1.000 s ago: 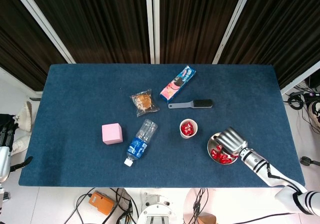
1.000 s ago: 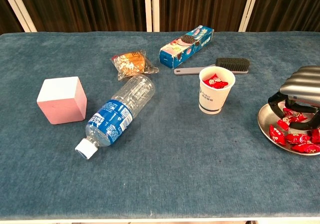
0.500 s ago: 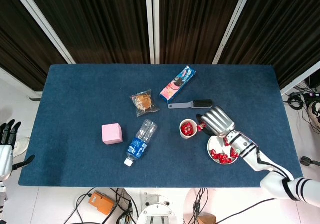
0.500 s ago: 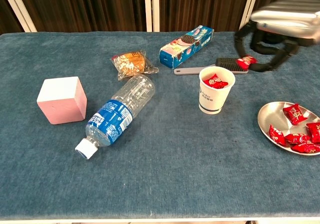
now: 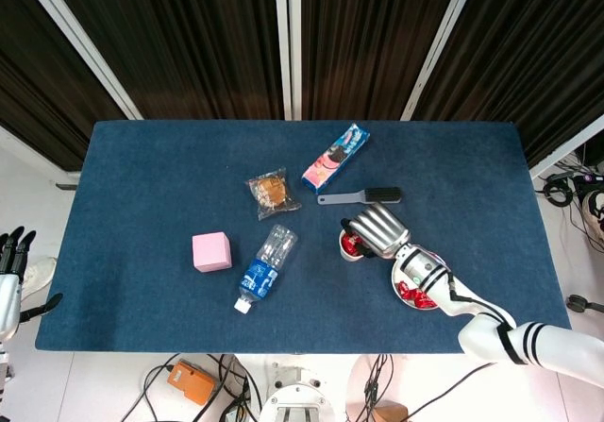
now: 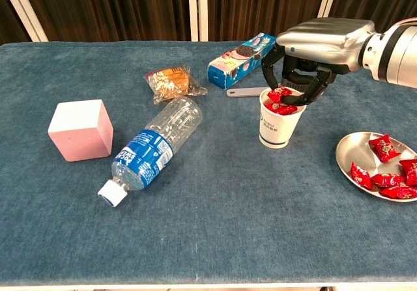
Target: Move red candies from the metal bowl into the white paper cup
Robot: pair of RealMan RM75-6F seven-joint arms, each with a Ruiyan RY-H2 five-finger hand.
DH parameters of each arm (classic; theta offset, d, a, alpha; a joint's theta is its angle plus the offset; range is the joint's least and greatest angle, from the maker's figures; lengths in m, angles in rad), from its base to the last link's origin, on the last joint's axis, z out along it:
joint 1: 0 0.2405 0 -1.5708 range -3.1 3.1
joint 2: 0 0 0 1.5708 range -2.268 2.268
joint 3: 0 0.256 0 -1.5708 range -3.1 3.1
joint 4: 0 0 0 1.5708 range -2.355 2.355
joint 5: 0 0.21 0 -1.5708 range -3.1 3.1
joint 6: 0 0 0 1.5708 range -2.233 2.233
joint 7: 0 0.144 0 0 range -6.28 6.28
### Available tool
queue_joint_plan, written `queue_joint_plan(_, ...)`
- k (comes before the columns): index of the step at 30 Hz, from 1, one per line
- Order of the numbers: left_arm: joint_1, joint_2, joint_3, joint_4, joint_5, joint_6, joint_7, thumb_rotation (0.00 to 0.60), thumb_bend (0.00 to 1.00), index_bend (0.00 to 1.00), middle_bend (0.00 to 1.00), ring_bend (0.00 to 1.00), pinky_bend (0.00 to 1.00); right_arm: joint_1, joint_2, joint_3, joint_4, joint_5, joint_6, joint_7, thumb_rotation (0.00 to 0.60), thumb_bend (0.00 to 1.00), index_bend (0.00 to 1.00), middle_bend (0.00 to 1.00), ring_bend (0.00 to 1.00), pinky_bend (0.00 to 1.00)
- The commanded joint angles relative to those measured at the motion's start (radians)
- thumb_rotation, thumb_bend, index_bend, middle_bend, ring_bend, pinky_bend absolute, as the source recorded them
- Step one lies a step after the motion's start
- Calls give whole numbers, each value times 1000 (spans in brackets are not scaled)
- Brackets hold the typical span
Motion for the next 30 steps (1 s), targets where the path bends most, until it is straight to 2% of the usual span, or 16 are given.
queue_joint_plan(1,0,-2,-1,2,-1,-1,-4,600,8,0,0,0,0,0,4,-2,-3,12,0,-8,600,547,539,932,1000,1000)
queue_joint_plan(10,-4,-5,-2,5,2,-3,-2,600,7,0,0,0,0,-14,24,-12,-22,23,28,-18,600,482,479,932,1000,1000)
queue_joint_plan(15,-7,-4,-2,5,5,-5,-2,600,7,0,0,0,0,-61,73,-15,-66,12,107,-1,600,439,473,931,1000,1000)
queue_joint_plan(22,-18,-11,-4,13,10,-14,-7,600,7,0,0,0,0,-203,208,-90,-144,43,222,-28,600,392,484,932,1000,1000)
queue_joint_plan(27,-24,-19,-2,16,15,-20,-8,600,7,0,0,0,0,-252,239,-159,-122,52,194,-46,600,357,492,932,1000,1000)
queue_joint_plan(30,-25,-22,-1,15,21,-17,-5,600,7,0,0,0,0,-253,224,-177,-78,58,162,-76,600,344,491,932,1000,1000)
